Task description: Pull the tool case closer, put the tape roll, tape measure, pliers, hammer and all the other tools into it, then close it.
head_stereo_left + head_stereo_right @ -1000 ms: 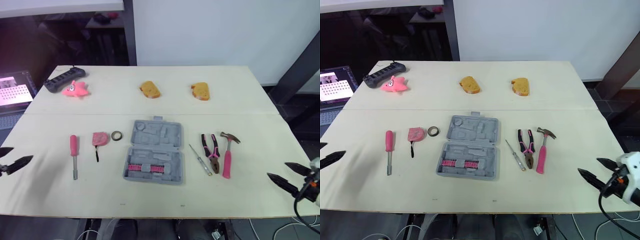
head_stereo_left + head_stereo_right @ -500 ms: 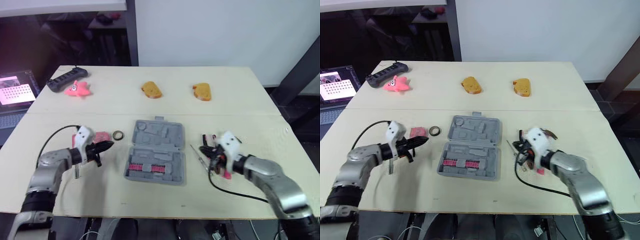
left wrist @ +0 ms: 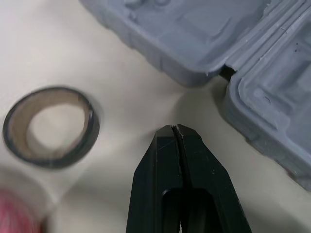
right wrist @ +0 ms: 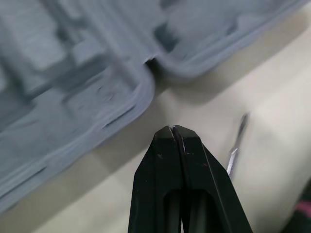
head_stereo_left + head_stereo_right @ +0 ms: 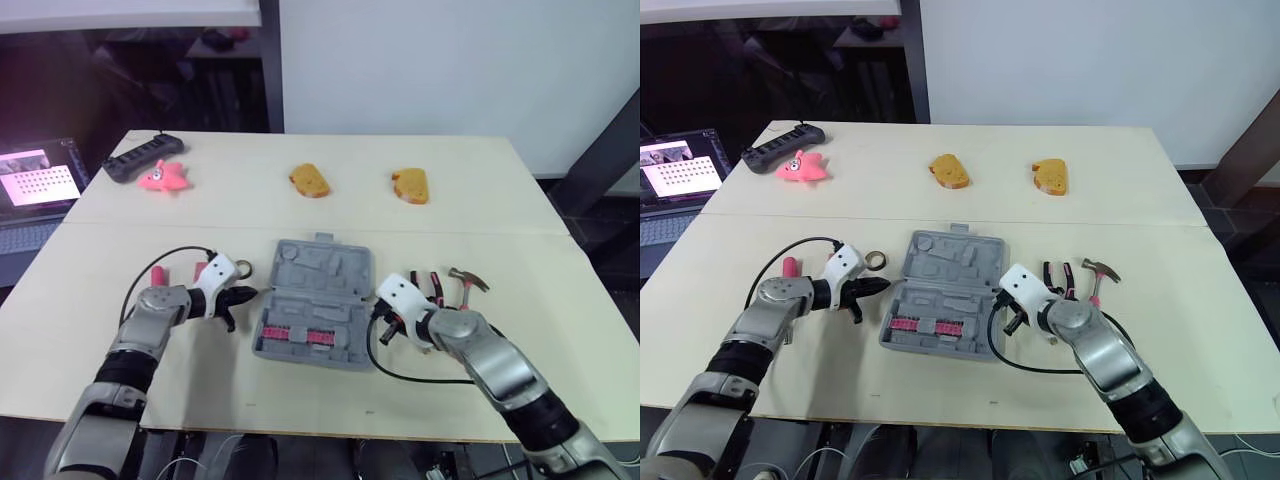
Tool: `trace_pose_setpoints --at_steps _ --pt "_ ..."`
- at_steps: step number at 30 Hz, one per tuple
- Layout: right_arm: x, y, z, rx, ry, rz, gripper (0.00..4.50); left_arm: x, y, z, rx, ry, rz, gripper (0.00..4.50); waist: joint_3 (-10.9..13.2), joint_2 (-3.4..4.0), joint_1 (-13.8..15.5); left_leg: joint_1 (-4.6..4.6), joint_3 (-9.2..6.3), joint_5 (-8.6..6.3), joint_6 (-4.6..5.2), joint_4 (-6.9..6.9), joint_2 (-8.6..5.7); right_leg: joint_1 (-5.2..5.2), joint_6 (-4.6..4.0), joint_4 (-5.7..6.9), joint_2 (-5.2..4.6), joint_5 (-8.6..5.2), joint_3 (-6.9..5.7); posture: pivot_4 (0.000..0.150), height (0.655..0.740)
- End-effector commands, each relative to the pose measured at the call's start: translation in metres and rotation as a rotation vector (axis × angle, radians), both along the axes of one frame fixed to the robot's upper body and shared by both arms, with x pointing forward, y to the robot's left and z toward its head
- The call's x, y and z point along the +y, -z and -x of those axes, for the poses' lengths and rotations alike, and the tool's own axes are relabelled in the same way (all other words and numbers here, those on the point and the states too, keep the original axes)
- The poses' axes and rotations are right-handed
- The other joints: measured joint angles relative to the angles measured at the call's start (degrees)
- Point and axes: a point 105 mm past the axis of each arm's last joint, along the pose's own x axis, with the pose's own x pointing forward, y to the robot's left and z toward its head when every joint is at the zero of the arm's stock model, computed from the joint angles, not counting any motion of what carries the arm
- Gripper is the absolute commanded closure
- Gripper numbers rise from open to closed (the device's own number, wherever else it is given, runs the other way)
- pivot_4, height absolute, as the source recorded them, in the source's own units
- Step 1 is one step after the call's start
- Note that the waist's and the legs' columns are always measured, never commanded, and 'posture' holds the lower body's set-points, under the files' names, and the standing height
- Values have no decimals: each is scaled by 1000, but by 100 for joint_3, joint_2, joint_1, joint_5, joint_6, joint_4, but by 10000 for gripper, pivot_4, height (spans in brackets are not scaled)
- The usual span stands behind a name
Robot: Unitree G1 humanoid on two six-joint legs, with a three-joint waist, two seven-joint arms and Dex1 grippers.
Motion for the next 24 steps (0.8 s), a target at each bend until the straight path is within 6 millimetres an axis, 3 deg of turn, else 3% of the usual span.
trace_pose_setpoints --at_steps 1,3,9,13,24 --pt "-1 0 -9 -2 26 24 44626 -17 13 8 35 70 -29 45000 -2 3 2 0 -2 -1 2 1 0 2 0 0 0 0 -2 1500 7400" --pt "0 3 -11 8 11 39 44626 -23 14 11 36 92 -33 45000 -4 5 2 -1 -2 -3 5 5 0 3 0 0 -1 0 -2 1500 7400" --pt "31 1 5 65 -122 -9 44626 -35 14 22 54 150 -15 45000 -9 9 -15 0 -6 -9 17 10 0 6 1 0 0 0 -5 1500 7400" --pt "47 3 19 105 -186 -22 44626 -44 20 51 125 245 -2 45000 -13 16 -38 0 -7 -15 28 10 0 6 1 -1 1 -1 -5 1500 7400" --pt "60 8 71 289 -256 -66 44626 -1 32 91 208 158 -67 45000 -27 22 -81 5 -7 -32 58 9 4 5 -1 -4 6 -4 -4 1500 7400"
